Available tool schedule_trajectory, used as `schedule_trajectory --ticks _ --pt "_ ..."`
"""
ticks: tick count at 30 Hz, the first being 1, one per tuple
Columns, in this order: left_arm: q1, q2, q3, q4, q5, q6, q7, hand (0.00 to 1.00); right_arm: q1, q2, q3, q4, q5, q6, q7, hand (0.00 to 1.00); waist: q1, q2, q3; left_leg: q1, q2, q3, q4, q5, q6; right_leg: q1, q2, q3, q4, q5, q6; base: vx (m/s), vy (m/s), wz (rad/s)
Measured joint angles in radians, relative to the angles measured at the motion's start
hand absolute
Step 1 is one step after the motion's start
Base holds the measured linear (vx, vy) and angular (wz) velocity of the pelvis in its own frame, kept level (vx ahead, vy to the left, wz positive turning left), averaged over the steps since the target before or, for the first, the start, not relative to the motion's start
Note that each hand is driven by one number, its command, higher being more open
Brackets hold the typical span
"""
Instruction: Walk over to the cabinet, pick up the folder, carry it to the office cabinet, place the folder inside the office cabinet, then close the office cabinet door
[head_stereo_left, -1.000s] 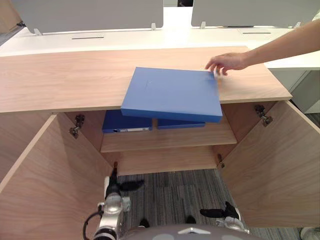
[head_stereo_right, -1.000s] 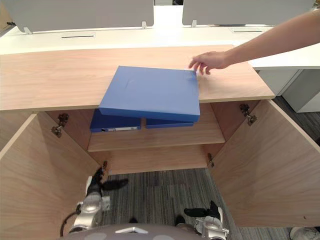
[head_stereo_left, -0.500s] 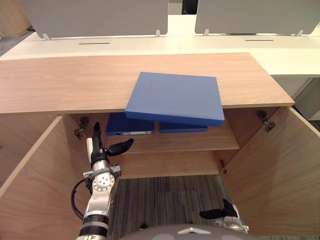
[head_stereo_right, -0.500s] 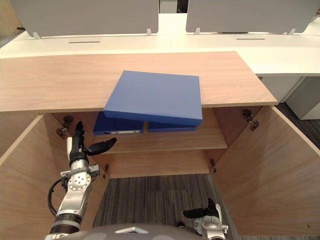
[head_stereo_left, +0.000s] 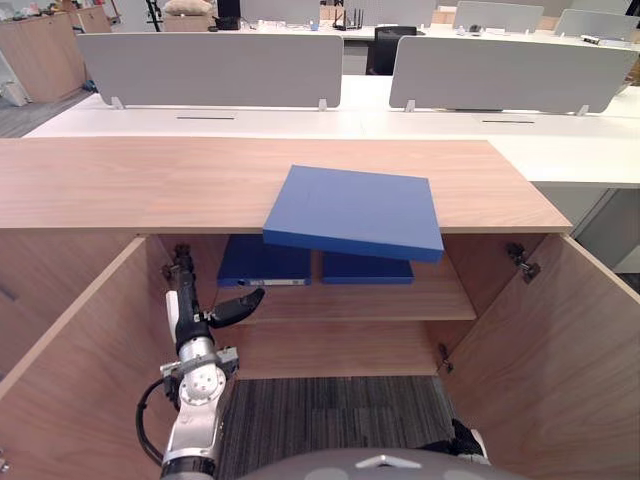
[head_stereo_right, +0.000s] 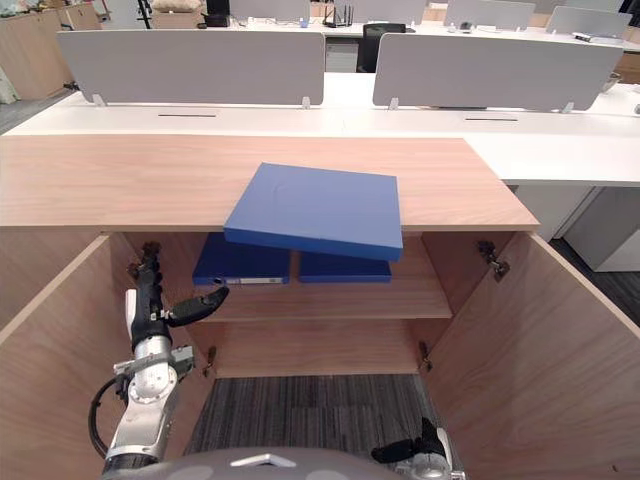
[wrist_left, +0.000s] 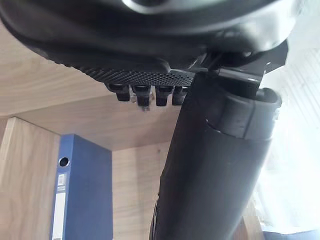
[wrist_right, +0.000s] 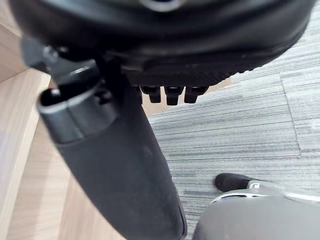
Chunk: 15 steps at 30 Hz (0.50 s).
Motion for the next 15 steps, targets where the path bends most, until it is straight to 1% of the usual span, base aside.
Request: schedule_trajectory --ticks 4,10,15 --pt "0.0 0.0 -0.006 0.0 0.003 0.0 0.0 1.0 0.005 -0.002 0.001 0.0 -0.011 0.003 0.001 1.0 -0.002 0.003 -0.002 0.022 0.002 0.001 0.004 -0.008 -0.006 0.026 0.003 0.0 -0.013 -0.001 0.001 0.04 -0.015 -0.01" --pt "0.0 0.0 -0.006 -0.007 0.02 0.0 0.002 1.0 0.005 -0.009 0.005 0.001 -0.012 0.003 0.003 1.0 -0.003 0.012 -0.006 0.025 0.011 0.001 0.004 -0.009 -0.008 0.029 0.012 -0.001 -0.013 -0.004 -0.003 0.0 -0.011 0.0" --pt "0.001 -0.005 -0.014 -0.015 0.02 0.0 0.001 1.0 0.011 -0.023 0.039 0.001 -0.012 0.003 0.003 1.0 -0.004 0.021 -0.011 0.031 0.014 0.001 0.004 -0.009 -0.008 0.032 0.014 0.0 -0.004 -0.007 -0.005 -0.02 -0.008 0.0"
